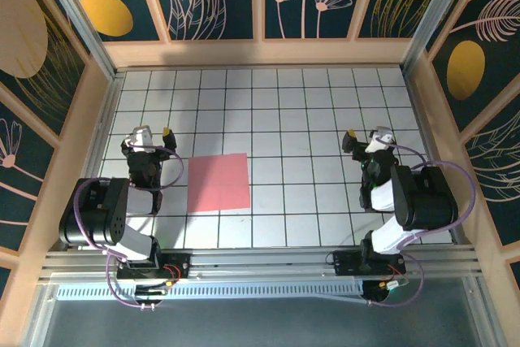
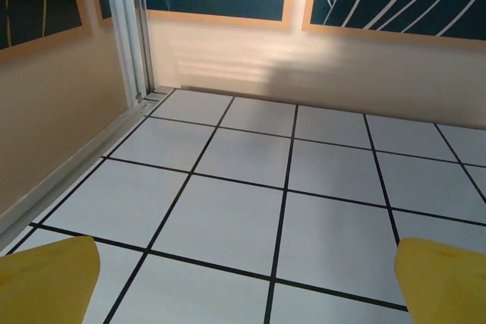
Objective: Fold a paper plane with a square sheet of paper (fold left side to right side)
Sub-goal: Move the square sheet of paper to the center of the table.
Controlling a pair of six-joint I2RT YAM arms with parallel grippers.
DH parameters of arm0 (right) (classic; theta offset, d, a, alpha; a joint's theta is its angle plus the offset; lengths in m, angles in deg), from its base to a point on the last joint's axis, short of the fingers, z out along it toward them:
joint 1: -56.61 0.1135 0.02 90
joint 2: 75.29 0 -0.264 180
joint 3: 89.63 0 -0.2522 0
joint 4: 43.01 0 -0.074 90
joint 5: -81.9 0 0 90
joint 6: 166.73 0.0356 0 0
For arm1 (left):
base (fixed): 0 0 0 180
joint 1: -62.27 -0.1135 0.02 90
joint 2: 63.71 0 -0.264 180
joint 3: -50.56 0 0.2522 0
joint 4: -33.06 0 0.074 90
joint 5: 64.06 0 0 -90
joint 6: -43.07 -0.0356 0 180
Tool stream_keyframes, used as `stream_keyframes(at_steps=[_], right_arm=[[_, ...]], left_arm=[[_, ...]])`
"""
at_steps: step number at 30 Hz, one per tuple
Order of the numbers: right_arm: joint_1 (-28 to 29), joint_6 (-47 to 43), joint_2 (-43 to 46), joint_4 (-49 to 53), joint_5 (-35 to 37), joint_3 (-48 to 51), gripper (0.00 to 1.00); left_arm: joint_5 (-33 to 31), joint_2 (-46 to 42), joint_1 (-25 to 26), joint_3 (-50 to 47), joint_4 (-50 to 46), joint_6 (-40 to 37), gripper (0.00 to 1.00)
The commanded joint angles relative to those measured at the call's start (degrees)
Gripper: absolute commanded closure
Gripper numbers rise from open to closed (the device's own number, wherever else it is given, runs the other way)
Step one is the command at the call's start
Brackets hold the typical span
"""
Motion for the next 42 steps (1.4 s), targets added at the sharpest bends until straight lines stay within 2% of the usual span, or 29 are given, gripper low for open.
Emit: stream_keyframes(at_steps=[1, 38, 40, 42], right_arm=[[0.0, -0.7, 0.7, -0.2, -0.9, -1.0, 0.01], [-0.2, -0.2, 1.1, -0.6, -0.9, -0.7, 0.01], [-0.2, 0.1, 3.0, 0.3, -0.5, -0.2, 0.01], [-0.3, 0.1, 7.5, 4.6, -0.4, -0.5, 0.01]], left_arm=[[0.6, 0.2, -0.3, 0.4, 0.9, 0.2, 0.01], [0.7, 0.0, -0.3, 0.1, 1.3, 0.2, 0.01], [1.1, -2.0, -0.3, 0.9, -1.4, 0.1, 0.01], [1.0, -7.6, -0.3, 2.7, -9.5, -0.1, 0.01]])
